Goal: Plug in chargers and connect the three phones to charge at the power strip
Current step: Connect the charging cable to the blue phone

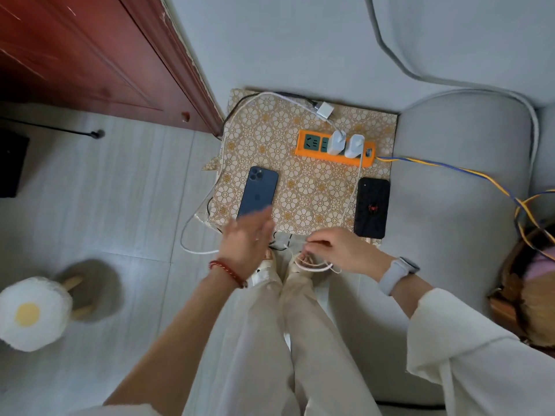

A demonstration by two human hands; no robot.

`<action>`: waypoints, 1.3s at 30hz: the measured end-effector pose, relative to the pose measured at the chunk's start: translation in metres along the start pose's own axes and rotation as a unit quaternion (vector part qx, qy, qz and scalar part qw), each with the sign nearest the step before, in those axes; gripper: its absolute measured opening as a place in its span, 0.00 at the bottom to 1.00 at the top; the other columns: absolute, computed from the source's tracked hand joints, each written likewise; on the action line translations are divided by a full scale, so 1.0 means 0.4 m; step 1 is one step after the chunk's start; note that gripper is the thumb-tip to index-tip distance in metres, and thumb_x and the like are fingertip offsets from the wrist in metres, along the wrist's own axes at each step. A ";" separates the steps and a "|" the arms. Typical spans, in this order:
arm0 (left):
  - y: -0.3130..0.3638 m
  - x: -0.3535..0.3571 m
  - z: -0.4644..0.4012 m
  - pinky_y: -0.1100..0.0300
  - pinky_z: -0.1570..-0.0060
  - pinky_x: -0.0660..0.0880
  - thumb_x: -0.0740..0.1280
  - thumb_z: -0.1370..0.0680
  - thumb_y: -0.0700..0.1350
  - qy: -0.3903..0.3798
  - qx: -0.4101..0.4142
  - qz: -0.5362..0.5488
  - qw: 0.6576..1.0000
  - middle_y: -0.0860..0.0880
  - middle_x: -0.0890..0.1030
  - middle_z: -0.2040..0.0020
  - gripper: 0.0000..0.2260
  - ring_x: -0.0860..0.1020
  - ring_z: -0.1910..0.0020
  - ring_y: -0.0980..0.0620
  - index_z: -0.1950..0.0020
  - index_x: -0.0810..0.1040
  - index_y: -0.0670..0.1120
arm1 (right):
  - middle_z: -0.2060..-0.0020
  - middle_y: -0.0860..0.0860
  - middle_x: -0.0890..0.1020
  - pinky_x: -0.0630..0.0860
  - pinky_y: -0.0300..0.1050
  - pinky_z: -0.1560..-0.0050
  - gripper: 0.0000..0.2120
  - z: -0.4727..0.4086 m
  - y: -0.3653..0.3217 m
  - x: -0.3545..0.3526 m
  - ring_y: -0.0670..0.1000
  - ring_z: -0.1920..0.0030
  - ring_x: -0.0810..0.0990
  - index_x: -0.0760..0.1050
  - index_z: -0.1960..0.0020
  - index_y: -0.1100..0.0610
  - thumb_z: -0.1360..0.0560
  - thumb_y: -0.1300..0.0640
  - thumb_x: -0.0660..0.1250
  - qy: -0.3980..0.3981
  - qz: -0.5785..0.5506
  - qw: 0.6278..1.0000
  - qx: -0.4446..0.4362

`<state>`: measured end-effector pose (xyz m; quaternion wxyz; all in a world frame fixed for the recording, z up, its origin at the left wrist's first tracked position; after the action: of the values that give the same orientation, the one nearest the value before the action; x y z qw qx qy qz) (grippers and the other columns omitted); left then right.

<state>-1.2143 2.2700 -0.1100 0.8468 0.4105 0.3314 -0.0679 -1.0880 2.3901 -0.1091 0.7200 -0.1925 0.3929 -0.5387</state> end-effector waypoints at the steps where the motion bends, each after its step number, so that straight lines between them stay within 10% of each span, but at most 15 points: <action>1: 0.019 0.021 0.006 0.46 0.34 0.64 0.53 0.24 0.53 -0.049 0.026 0.004 0.998 0.44 0.83 0.49 0.20 0.78 0.46 0.44 0.37 0.73 0.45 | 0.70 0.46 0.76 0.64 0.33 0.71 0.10 -0.009 -0.007 -0.002 0.40 0.74 0.70 0.80 0.56 0.60 0.24 0.57 0.62 0.011 -0.003 1.000 0.001; 5: -0.010 0.004 0.015 0.53 0.58 0.76 0.62 0.23 0.43 -0.009 0.064 -0.014 0.998 0.42 0.84 0.61 0.09 0.79 0.62 0.41 0.55 0.81 0.42 | 0.70 0.44 0.76 0.65 0.38 0.66 0.06 0.001 0.012 -0.033 0.46 0.69 0.71 0.78 0.58 0.56 0.25 0.56 0.64 0.036 -0.016 0.999 0.018; 11: -0.201 -0.095 0.051 0.50 0.54 0.74 0.59 0.24 0.39 0.156 -0.176 -0.033 0.971 0.41 0.82 0.57 0.09 0.78 0.58 0.37 0.56 0.78 0.45 | 0.68 0.55 0.73 0.64 0.44 0.64 0.11 0.049 0.098 -0.065 0.49 0.70 0.66 0.76 0.59 0.66 0.24 0.58 0.63 0.038 -0.016 0.995 0.088; 18: -0.122 0.021 0.052 0.41 0.32 0.62 0.63 0.25 0.49 -0.102 -0.029 -0.042 0.993 0.46 0.72 0.34 0.25 0.73 0.39 0.47 0.29 0.59 0.53 | 0.75 0.47 0.73 0.59 0.34 0.75 0.09 0.015 0.027 0.005 0.44 0.77 0.63 0.81 0.53 0.59 0.24 0.59 0.62 0.000 -0.027 0.999 0.018; 22: -0.028 0.077 0.034 0.49 0.46 0.74 0.60 0.23 0.48 -0.138 0.025 0.003 0.990 0.42 0.80 0.45 0.15 0.77 0.46 0.43 0.37 0.70 0.47 | 0.68 0.54 0.80 0.61 0.35 0.75 0.09 -0.012 -0.008 0.035 0.48 0.74 0.67 0.81 0.51 0.56 0.24 0.55 0.63 -0.017 -0.016 1.000 0.010; 25: -0.047 0.052 0.027 0.53 0.60 0.73 0.58 0.22 0.45 -0.063 -0.001 -0.030 0.998 0.40 0.82 0.59 0.09 0.79 0.58 0.40 0.50 0.77 0.45 | 0.69 0.49 0.77 0.63 0.33 0.72 0.07 -0.009 0.001 0.008 0.44 0.73 0.67 0.79 0.57 0.56 0.25 0.55 0.65 0.003 -0.030 0.999 0.019; 31: -0.231 -0.072 0.061 0.49 0.56 0.74 0.57 0.24 0.40 0.149 -0.223 0.006 0.963 0.40 0.82 0.55 0.10 0.78 0.55 0.37 0.51 0.77 0.46 | 0.74 0.47 0.71 0.61 0.38 0.70 0.09 0.022 0.095 -0.057 0.47 0.73 0.66 0.76 0.61 0.59 0.25 0.57 0.64 0.043 -0.020 0.995 0.085; 39: -0.094 0.055 0.049 0.54 0.41 0.72 0.66 0.26 0.46 -0.104 0.014 0.028 0.994 0.47 0.79 0.42 0.21 0.78 0.45 0.48 0.33 0.67 0.50 | 0.68 0.49 0.81 0.64 0.35 0.72 0.08 -0.025 0.014 0.022 0.45 0.73 0.71 0.81 0.51 0.55 0.24 0.56 0.63 0.015 -0.043 0.999 0.005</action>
<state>-1.2018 2.2345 -0.1394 0.8722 0.4226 0.2291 -0.0906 -1.0914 2.3854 -0.1222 0.6914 -0.1974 0.3920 -0.5738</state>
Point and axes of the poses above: each hand's wrist, its own z-axis away from the middle knuckle, its own x-axis out of the palm, y = z × x, the point moved 4 cm from there along -z, towards the middle knuckle
